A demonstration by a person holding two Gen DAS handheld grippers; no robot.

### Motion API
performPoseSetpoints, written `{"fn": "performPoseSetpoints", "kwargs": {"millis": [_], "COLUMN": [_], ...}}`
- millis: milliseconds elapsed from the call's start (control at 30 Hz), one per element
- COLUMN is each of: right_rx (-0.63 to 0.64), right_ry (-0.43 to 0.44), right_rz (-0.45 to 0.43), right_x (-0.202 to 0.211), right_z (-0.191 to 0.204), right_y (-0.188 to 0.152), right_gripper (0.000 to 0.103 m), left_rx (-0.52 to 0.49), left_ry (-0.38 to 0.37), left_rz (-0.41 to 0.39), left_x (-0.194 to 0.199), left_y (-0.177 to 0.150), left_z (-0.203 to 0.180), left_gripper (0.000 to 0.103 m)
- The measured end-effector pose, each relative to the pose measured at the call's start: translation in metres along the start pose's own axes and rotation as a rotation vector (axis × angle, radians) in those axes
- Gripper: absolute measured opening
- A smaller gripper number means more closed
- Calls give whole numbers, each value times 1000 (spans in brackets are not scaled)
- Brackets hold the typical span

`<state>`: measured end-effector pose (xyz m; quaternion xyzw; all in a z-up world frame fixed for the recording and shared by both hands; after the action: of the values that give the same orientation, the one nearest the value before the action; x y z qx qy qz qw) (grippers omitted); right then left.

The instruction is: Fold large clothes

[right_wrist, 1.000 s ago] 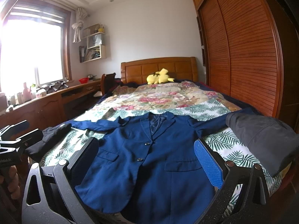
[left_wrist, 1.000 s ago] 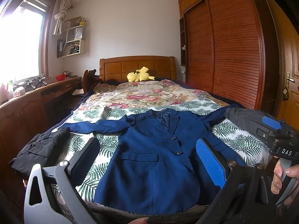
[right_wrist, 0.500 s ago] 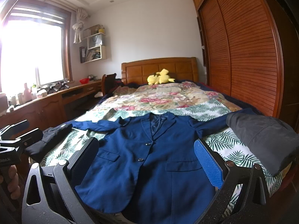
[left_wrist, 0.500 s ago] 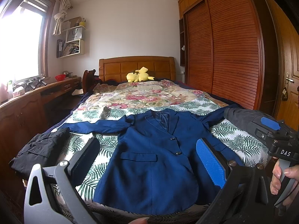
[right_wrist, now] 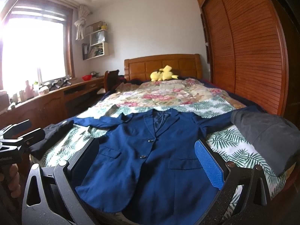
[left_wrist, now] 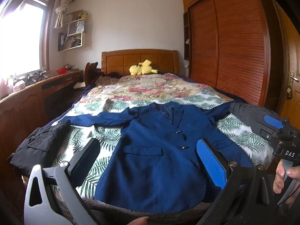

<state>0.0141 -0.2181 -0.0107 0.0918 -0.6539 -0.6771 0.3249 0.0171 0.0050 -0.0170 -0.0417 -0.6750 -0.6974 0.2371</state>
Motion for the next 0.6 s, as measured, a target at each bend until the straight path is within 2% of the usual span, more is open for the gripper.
{"fn": "performPoseSetpoints", "kwargs": {"millis": [233, 367, 600], "right_rx": [13, 37, 26], "right_ry": [47, 54, 125], "right_rz": [33, 54, 83], "right_x": [-32, -60, -119], "right_z": [-5, -8, -22], "right_y": [-7, -8, -6], "right_gripper": [103, 103, 103], "left_rx": [8, 0, -16], "left_ry": [17, 20, 41], "left_rz": [39, 65, 116], "left_x": [-27, -47, -84], "left_y": [-10, -16, -24], "left_z": [10, 13, 20], "left_gripper": [103, 103, 103]}}
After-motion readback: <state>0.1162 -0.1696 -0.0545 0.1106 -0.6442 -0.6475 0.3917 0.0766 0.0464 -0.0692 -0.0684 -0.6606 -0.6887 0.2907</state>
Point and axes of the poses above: each gripper's, at about its wrist camera, not at the fingertips, and x roughly against the way its jaws point, z to its left, y to its top, the point moved 1 cm from there along -x, roughly the way its jaws point, and after that the axes turned 15 degrees about y, right-handed, at the moved point
